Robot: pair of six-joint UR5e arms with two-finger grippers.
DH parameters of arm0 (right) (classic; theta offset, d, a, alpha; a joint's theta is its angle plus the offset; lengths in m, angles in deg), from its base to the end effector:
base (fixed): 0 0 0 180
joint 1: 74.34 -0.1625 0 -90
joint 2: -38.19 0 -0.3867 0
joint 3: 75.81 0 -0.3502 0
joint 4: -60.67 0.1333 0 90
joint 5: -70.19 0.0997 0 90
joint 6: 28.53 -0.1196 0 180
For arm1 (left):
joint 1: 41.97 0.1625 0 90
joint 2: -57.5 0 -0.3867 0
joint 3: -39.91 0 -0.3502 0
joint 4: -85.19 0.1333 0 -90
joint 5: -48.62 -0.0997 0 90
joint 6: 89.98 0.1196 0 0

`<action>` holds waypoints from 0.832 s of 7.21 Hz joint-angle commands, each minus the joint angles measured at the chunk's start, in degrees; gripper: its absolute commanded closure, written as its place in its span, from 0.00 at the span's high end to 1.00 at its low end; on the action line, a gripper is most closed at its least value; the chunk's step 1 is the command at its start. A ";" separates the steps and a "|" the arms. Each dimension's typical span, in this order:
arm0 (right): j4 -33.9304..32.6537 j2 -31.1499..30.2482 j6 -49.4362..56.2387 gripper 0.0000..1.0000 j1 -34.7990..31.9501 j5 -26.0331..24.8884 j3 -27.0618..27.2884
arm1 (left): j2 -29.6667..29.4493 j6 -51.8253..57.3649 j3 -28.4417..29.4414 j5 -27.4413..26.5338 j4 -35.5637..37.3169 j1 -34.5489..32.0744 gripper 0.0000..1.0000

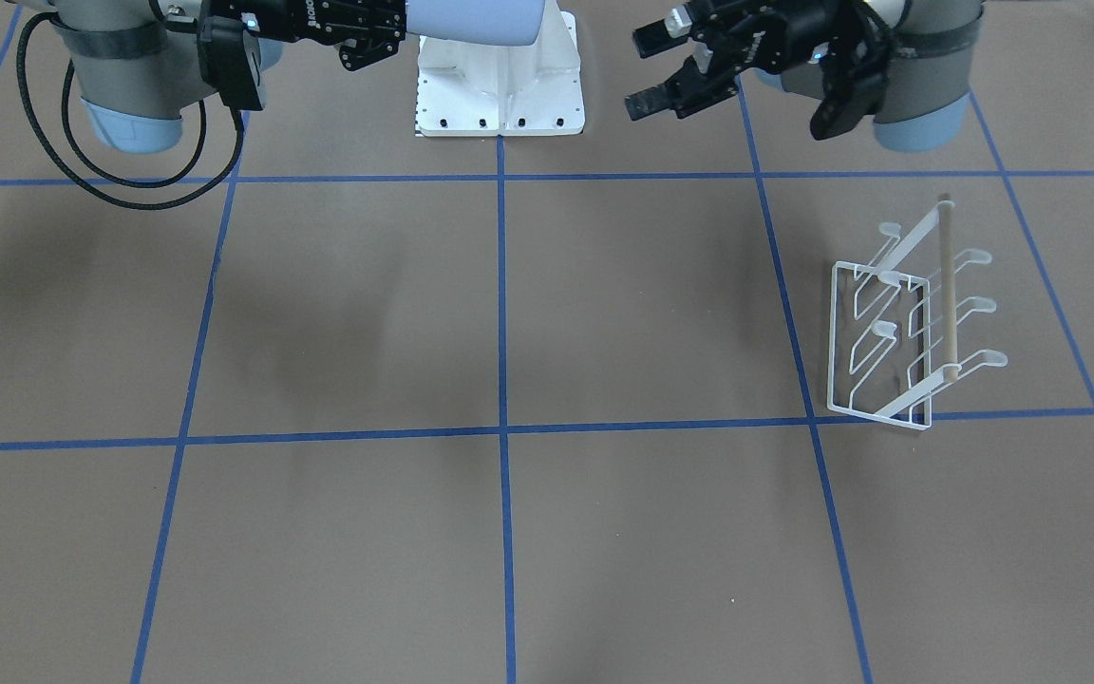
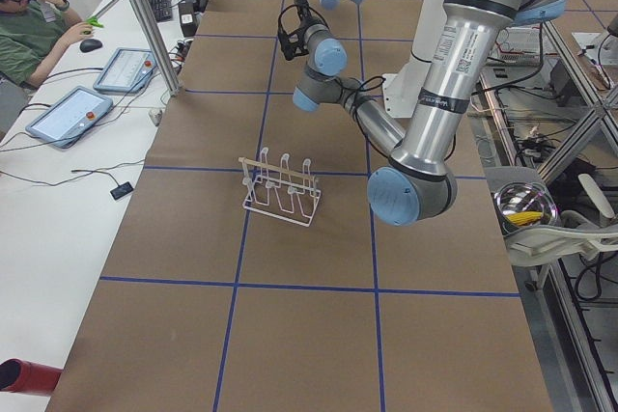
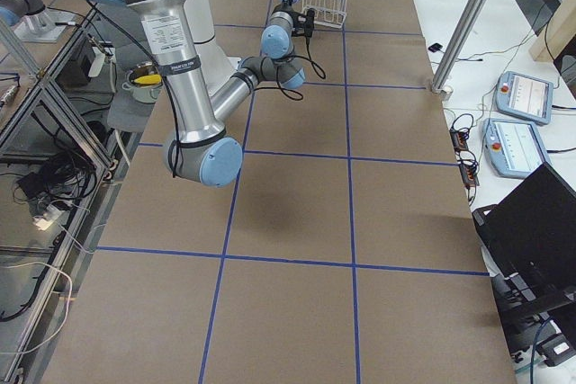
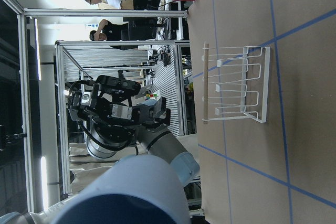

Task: Hang cup on cup holder
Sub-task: 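Hold the cup out with the right gripper while the left gripper reaches to its base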

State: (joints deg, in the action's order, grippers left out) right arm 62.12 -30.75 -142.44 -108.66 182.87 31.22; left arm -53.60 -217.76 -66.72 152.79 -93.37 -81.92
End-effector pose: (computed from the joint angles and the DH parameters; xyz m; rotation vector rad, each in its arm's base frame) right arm -0.3111 -0.3179 0.1602 -0.0074 -2.2011 0.1185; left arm 0.2787 -0.3691 0.1600 -0.0977 2.2233 -0.4907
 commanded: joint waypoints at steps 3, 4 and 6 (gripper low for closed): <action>1.53 0.91 0.10 0.00 0.92 -2.72 -0.33 | -3.07 -0.46 -0.77 -5.29 1.11 5.58 0.99; 2.06 0.82 0.10 0.00 0.92 -2.90 -0.42 | -3.07 -0.46 -1.30 -5.12 1.46 6.11 0.99; 2.06 0.48 0.18 0.00 1.18 -3.16 -0.51 | -4.20 -0.46 -1.48 -5.20 2.08 7.69 0.99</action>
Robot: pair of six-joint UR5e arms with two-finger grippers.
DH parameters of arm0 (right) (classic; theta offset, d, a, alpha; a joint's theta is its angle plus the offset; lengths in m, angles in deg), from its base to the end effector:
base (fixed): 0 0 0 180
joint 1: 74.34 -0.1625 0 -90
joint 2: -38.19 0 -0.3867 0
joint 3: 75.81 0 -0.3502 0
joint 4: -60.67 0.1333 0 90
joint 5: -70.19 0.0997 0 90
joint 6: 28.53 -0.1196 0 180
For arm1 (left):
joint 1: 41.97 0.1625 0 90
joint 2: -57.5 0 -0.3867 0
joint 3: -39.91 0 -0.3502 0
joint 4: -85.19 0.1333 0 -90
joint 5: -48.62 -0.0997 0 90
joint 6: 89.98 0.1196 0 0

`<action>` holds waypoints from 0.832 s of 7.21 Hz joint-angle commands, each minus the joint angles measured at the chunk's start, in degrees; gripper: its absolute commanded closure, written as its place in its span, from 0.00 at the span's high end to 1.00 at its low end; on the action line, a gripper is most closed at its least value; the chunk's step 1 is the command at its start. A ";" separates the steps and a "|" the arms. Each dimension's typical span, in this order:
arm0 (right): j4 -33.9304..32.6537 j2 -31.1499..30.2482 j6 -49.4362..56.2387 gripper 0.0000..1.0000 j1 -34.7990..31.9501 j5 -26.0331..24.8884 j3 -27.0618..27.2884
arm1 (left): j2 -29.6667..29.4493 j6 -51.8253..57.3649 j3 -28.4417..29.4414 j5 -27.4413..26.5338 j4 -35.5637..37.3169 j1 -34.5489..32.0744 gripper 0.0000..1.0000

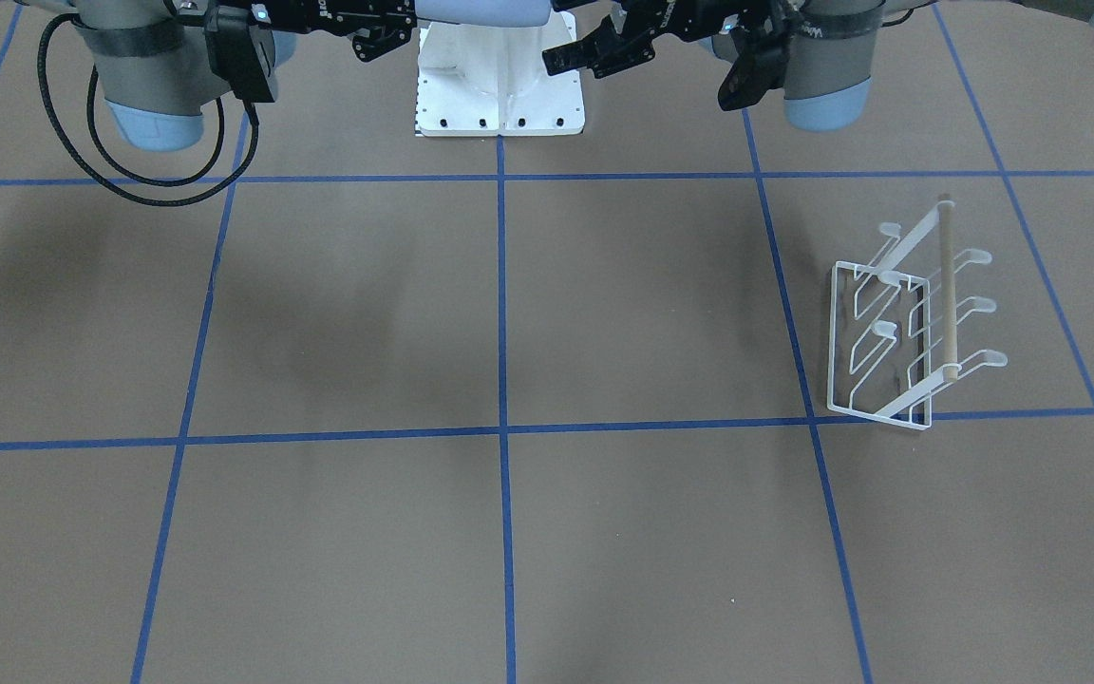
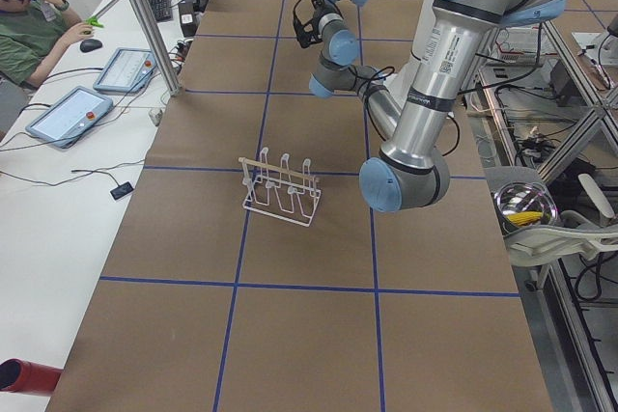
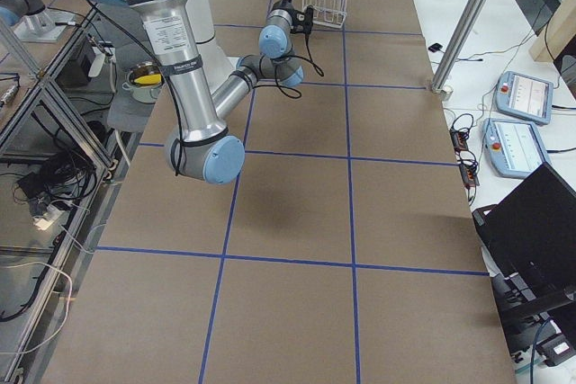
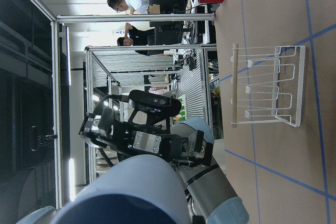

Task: Hang cup on cup holder
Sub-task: 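Hold the cup out with the right gripper while the left gripper reaches to its base, then close the left gripper on the cup base and open the right gripper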

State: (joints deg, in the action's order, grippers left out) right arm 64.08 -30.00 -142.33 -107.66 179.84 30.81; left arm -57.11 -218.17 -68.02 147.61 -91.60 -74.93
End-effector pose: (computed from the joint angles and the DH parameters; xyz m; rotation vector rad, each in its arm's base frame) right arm -0.3127 -0.3170 0.1544 0.0132 -2.2537 0.1383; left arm 0.3129 -0.3395 0.1253 -0.1898 2.2857 -0.4848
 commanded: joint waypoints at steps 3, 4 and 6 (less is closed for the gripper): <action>0.10 -0.63 0.07 0.00 0.27 -0.13 -0.09 | -0.70 -0.04 -0.88 -0.11 0.31 2.28 0.98; 0.10 -0.72 0.07 0.00 0.27 -0.13 -0.09 | -0.70 -0.04 -1.40 -0.11 0.31 2.37 0.98; 0.19 -0.81 -0.19 0.18 0.45 -0.13 -0.09 | -0.61 -0.13 -2.72 -0.11 1.27 2.46 0.23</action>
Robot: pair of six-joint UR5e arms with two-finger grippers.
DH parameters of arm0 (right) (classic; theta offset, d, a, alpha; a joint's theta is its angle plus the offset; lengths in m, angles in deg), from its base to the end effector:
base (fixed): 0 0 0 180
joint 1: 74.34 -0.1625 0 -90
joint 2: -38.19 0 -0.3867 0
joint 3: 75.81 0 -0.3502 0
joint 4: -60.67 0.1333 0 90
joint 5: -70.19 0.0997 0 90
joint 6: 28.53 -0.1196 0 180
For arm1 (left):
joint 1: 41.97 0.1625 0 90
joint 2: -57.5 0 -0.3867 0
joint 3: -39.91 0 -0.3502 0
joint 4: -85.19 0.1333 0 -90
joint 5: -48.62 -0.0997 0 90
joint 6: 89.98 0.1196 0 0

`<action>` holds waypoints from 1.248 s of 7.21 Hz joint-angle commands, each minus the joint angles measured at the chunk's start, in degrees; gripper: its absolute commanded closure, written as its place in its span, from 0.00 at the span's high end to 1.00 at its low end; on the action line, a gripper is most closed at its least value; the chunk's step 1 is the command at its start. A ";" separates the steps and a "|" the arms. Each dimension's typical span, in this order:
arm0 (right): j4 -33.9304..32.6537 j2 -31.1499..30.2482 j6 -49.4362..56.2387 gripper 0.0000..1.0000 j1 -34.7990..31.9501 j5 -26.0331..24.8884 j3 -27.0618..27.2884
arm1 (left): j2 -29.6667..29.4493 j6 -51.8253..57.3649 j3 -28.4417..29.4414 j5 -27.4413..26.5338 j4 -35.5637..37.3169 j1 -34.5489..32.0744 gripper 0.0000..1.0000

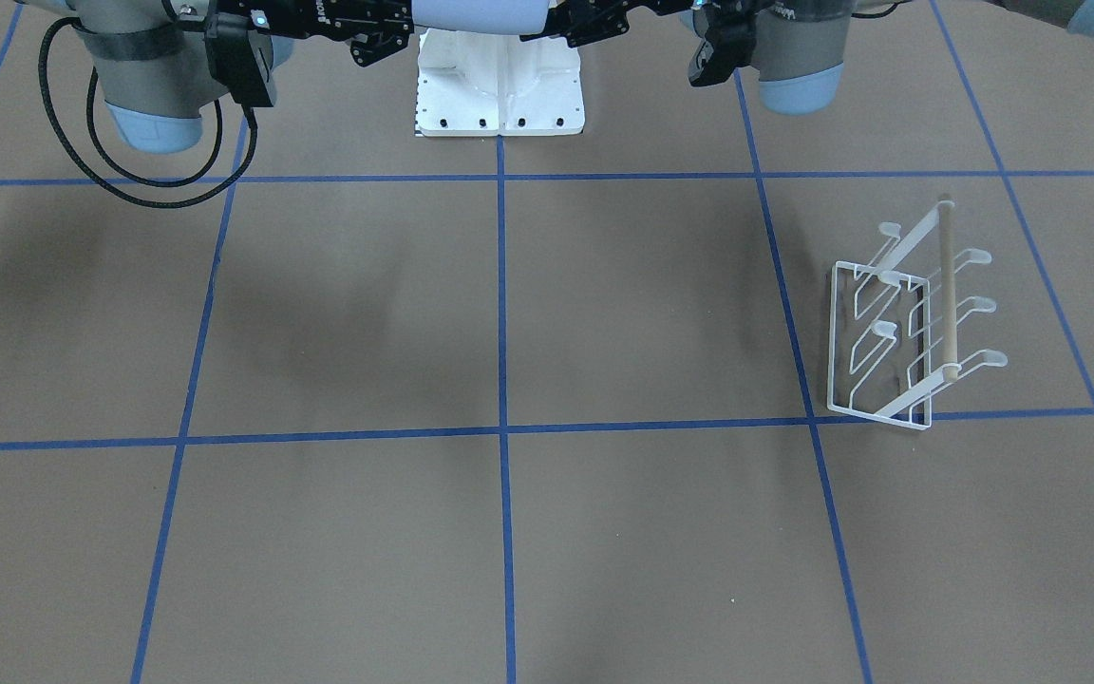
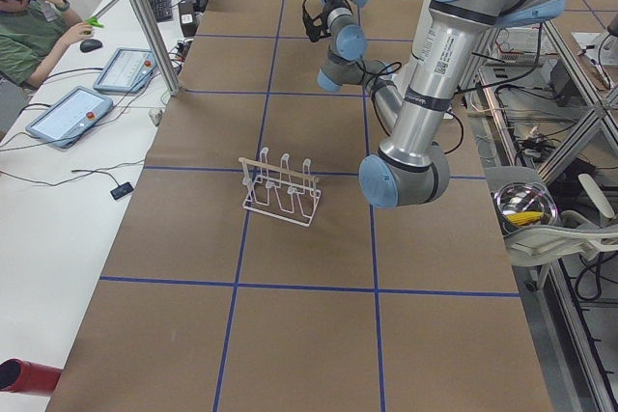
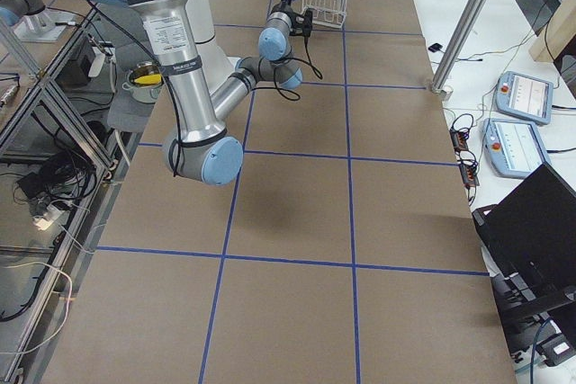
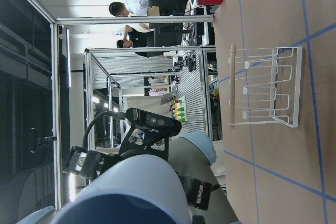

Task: Hang cup on cup holder
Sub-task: 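Close the left gripper on the cup base and open the right gripper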

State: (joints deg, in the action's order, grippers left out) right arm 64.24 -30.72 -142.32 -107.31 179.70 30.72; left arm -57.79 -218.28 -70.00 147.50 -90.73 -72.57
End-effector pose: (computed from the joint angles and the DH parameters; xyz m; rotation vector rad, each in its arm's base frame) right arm -0.3147 -0.3154 0.1603 0.0051 -2.2444 0.1441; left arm 0.3163 -0.3205 0.1108 -0.2372 2.3070 -0.4474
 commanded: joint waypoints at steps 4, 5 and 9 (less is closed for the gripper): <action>1.97 -0.97 -0.39 1.00 0.00 0.00 0.00 | 0.77 0.24 -0.92 0.88 0.31 0.01 0.00; 2.14 -2.80 0.05 1.00 -0.43 0.09 0.08 | 0.86 0.24 -1.44 0.88 0.58 0.01 0.00; 1.97 -10.63 12.68 1.00 -9.11 0.70 -3.85 | 2.17 1.12 -0.32 1.84 1.10 -7.95 0.00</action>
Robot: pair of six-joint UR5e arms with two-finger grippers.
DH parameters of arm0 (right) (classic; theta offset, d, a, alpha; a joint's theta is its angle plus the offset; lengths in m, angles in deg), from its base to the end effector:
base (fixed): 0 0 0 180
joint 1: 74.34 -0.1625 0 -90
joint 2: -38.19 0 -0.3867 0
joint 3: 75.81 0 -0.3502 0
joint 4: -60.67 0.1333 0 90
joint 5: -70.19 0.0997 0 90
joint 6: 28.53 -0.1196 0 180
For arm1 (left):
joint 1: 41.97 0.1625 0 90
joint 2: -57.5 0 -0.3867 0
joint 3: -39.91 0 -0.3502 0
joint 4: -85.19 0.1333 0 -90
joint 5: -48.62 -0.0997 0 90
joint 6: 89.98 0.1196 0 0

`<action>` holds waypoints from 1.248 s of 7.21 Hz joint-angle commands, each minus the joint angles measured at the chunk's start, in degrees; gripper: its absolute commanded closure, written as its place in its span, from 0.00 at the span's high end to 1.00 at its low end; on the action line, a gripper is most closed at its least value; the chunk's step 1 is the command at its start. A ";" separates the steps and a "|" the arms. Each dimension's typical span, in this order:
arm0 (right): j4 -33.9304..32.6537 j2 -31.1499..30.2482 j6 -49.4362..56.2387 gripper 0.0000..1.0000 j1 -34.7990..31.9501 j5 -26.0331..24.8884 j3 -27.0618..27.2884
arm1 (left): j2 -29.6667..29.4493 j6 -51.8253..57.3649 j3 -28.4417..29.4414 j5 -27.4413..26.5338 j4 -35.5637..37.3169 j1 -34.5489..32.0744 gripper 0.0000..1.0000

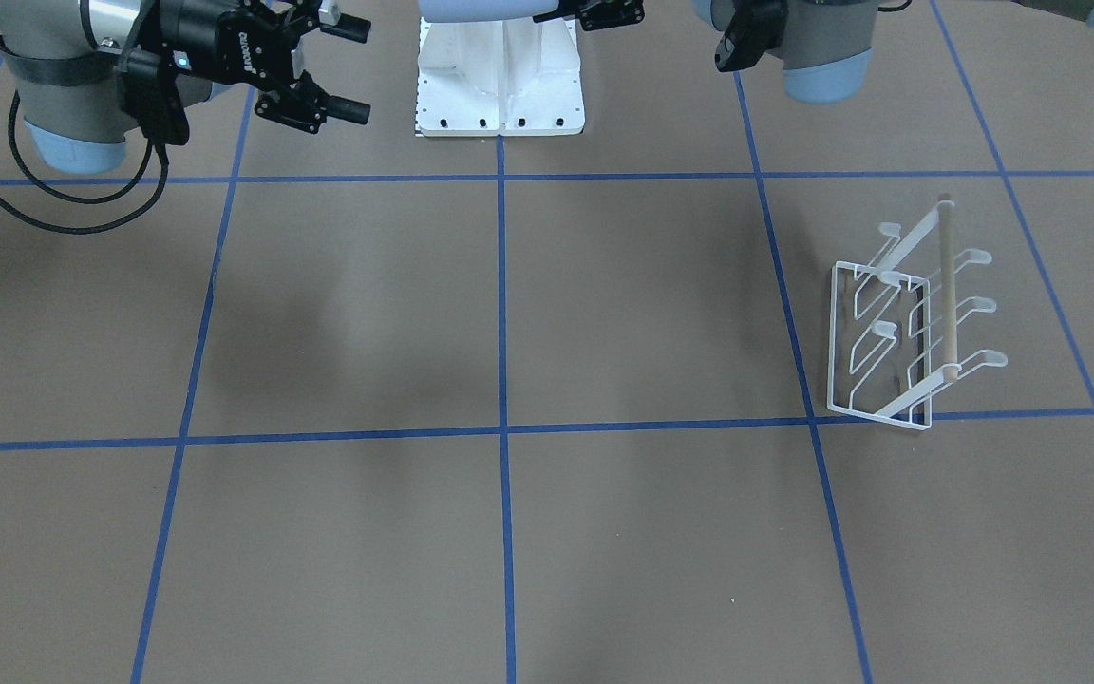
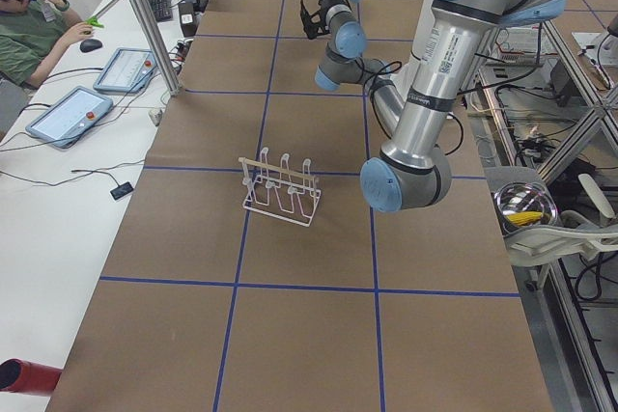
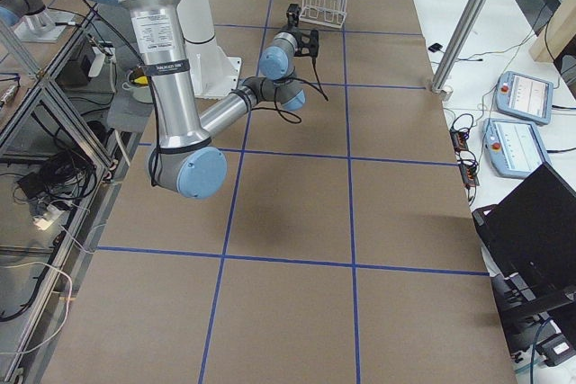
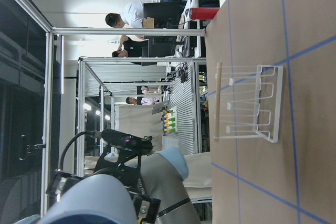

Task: Hang cup on cup holder
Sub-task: 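Close the left gripper on the cup base and open the right gripper, then carry the cup away with the left gripper while the right arm withdraws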

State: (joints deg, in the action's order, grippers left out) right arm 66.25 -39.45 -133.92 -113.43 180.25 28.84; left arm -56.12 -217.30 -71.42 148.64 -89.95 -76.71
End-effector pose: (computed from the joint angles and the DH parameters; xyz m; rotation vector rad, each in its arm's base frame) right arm -0.2800 -0.3464 0.2367 0.2319 -2.0945 0.1959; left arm 0.2882 -0.3367 0.1173 -0.1455 2.2966 -0.4664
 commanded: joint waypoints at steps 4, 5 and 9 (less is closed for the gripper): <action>-11.65 -1.47 20.64 1.00 -19.75 10.82 -10.78 | 0.68 16.20 0.68 16.95 25.78 -21.84 0.00; -21.39 -1.29 30.84 1.00 -23.98 13.14 -10.60 | 0.51 20.66 0.68 22.10 31.56 -26.04 0.00; -62.72 1.17 72.10 1.00 -36.31 12.20 -9.81 | 0.86 53.32 -4.22 26.63 61.68 -35.12 0.00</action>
State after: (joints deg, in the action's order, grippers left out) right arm 14.55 -38.63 -71.62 -146.89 192.58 18.64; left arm -55.29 -173.97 -73.11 175.10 -38.83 -110.14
